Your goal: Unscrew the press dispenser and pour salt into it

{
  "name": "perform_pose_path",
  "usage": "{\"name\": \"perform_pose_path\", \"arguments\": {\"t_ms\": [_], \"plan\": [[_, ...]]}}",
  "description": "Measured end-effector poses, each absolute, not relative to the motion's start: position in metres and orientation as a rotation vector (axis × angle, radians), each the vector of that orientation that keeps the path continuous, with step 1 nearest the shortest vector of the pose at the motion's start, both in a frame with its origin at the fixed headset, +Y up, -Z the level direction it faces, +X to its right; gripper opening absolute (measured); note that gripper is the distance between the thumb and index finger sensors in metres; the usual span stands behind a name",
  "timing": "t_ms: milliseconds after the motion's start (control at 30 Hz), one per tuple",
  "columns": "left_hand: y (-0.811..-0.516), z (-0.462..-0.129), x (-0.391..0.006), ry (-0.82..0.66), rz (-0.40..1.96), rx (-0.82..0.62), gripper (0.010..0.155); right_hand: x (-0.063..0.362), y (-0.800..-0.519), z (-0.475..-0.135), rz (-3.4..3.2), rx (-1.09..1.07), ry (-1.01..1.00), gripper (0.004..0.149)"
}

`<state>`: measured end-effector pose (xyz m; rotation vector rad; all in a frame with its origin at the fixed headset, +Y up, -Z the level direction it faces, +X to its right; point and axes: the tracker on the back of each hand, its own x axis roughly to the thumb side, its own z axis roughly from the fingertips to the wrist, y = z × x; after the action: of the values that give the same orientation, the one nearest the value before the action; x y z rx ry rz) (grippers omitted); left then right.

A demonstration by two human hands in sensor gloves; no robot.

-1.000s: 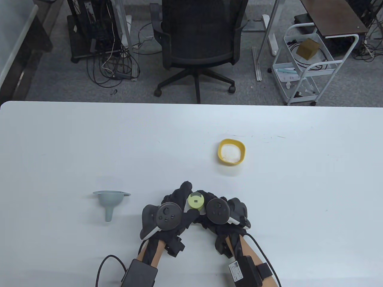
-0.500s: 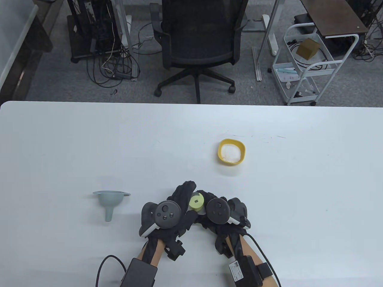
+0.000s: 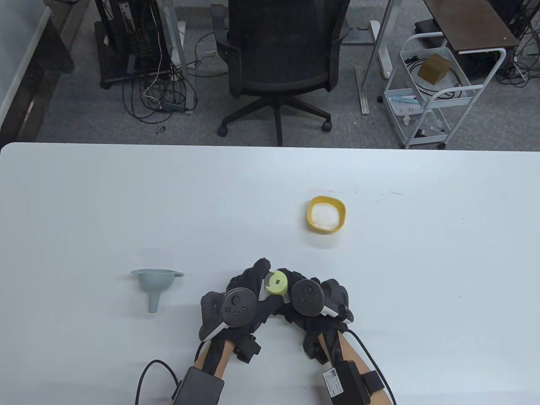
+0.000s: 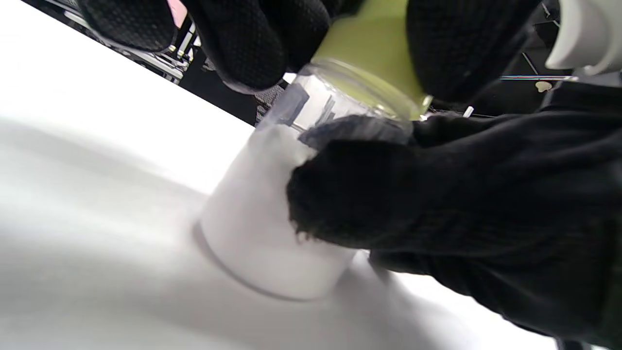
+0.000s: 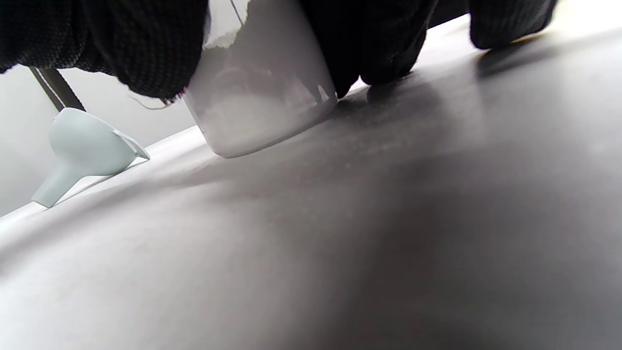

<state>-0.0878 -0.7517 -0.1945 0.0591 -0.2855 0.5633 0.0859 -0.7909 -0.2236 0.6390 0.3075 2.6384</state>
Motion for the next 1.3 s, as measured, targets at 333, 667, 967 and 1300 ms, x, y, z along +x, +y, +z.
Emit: {"name": "perform_pose_path", "arguments": {"t_ms": [333,667,967,1300], "plan": [[-0.7525,-0.1956,-0.0832,-0.355,0.707,-0.038,0.099,0.0858,-0.7907,-0.2237,2.638,0.639,0.308,0.092],[-0.7508,-0.1927,-0.0816,-0.287,0.591,0.047,0.098,0.0856,-0.7905,-0.2235,2.638,0.639,0.308,0.092],[-0.749,-0.1937,-0.0842,-0.283,0.622,0.019,0.115,0.0854,-0.7902,-0.2235,2.637,0.639,0.308,0.092],[-0.7561,-0.2011,-0.0864,-0.423,0.723,-0.096,0.098,0.0853,-0.79,-0.2234,2.638,0.639,0.309,0.092]]}}
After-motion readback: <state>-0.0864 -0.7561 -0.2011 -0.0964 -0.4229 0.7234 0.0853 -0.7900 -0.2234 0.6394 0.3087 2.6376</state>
